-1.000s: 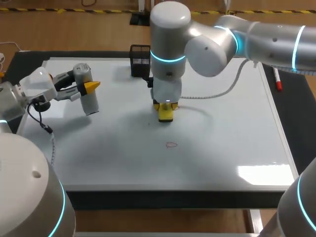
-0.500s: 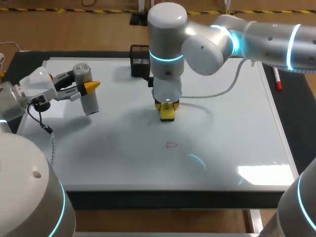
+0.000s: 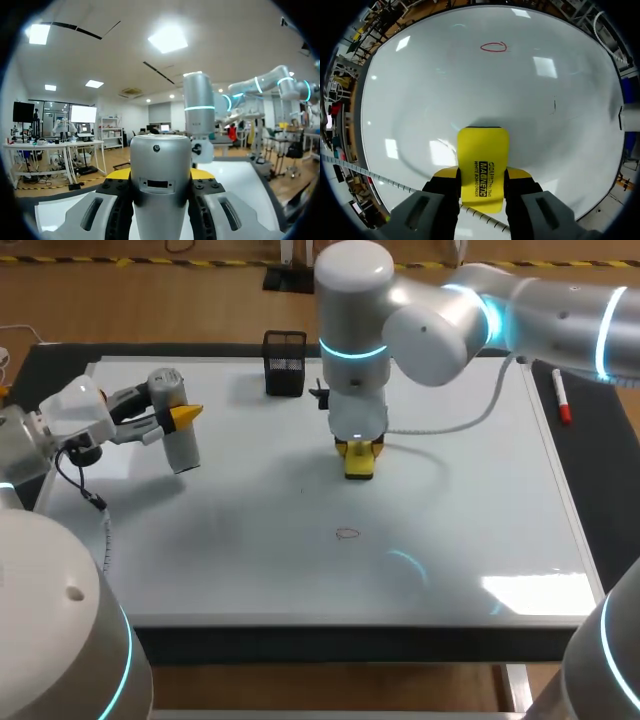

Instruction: Pick up the inspection probe, press it on each red-marked spot on the whiteboard one by one, put down the probe, pick up the eraser, and wipe off all the red marks.

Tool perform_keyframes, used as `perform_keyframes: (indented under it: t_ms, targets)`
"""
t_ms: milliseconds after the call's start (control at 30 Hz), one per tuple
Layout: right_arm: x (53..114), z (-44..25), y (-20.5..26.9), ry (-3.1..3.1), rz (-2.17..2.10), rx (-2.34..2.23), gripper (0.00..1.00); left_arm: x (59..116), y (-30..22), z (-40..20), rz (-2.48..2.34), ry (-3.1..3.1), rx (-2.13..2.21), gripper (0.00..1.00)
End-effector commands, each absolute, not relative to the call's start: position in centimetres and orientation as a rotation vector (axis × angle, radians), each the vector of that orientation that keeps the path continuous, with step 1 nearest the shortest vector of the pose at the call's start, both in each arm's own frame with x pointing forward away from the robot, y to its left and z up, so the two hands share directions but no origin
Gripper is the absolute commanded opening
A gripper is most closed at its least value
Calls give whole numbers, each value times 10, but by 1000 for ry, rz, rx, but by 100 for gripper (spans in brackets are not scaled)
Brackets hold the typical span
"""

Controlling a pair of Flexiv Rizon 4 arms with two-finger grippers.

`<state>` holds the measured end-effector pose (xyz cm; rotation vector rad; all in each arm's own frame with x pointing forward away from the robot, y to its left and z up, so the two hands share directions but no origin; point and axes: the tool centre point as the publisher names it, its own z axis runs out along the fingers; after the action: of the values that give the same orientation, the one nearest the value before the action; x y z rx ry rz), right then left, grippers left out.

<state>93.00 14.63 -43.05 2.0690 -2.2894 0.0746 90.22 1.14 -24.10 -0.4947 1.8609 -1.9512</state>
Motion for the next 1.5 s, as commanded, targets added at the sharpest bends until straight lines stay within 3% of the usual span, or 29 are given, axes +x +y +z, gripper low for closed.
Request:
perform_keyframes:
  t_ms: [33,733,1500]
  targets:
    - [931,-435,128,-2307,69,2050,0,902,11,-240,-1951,1860,-494,0]
    - [947,-398,92,-2348,63,2030,0,902,11,-240,-1951,1860,-494,0]
    - [996,-396,-7,-2551,56,1674,0,902,11,-240,-1951,1860,-494,0]
